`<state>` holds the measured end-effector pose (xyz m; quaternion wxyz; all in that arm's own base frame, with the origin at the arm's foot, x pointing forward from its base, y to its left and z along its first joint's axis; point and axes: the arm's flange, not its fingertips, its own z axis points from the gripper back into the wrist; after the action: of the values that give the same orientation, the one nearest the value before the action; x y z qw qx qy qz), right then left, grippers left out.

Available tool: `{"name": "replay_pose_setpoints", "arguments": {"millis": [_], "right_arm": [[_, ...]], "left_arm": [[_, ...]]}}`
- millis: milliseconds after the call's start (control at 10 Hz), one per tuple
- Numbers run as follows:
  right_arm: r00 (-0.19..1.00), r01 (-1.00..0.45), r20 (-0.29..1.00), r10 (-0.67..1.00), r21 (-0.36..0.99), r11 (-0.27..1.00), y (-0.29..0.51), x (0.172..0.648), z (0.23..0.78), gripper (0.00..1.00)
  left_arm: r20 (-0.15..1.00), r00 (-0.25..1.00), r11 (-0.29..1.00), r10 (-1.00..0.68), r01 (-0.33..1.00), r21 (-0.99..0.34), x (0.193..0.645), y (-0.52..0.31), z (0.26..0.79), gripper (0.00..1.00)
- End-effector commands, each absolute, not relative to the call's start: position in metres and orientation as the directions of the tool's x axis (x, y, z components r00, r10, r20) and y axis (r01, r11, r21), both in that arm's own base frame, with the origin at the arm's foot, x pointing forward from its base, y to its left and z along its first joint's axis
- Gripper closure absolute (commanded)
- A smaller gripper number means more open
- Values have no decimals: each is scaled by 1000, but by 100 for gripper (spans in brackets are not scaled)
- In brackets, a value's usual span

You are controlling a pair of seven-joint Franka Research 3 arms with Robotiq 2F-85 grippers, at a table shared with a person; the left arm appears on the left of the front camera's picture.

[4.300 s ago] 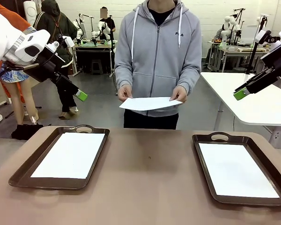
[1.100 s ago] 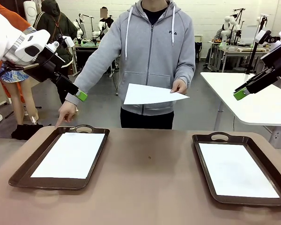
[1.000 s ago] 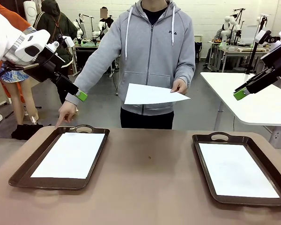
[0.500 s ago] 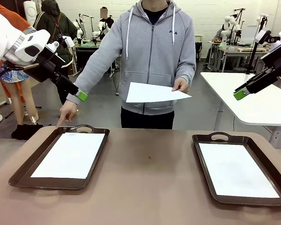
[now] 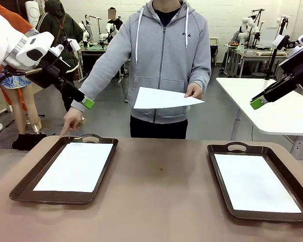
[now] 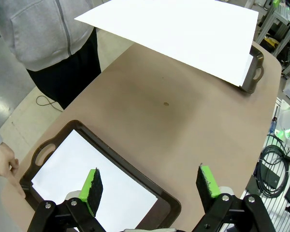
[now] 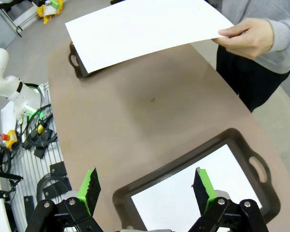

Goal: Sort the A4 documents.
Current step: Receive the A4 Paper.

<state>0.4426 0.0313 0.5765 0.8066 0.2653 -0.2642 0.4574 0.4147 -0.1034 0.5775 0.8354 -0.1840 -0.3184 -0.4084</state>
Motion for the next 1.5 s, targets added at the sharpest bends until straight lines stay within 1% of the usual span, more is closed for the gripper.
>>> {"name": "replay_pose_setpoints", "arguments": {"millis": [0, 200, 300, 600, 700, 1000, 1400], "right_arm": [[477, -863, 653, 588, 222, 454, 29, 447, 578, 0], [484, -858, 648, 588, 220, 464, 25, 444, 576, 0], [454, -873, 663, 595, 196, 447, 29, 445, 572, 0], [454, -873, 663, 595, 196, 447, 29, 445, 572, 0], [454, -873, 663, 595, 196, 447, 29, 445, 572, 0], [454, -873, 663, 595, 196, 447, 29, 445, 572, 0], [454, -873, 663, 595, 196, 447, 29, 445, 572, 0]], "left_arm": [[684, 464, 600, -564, 799, -47, 414, -103, 578, 0], [684, 464, 600, -564, 799, -47, 414, -103, 578, 0], [684, 464, 600, -564, 799, -47, 414, -103, 578, 0], [682, 464, 599, -565, 800, -47, 415, -103, 577, 0], [684, 511, 641, -521, 763, -83, 417, -97, 578, 0], [691, 595, 717, -411, 679, -158, 421, -88, 597, 0], [598, 753, 762, -273, 549, -344, 454, -94, 595, 0]]}}
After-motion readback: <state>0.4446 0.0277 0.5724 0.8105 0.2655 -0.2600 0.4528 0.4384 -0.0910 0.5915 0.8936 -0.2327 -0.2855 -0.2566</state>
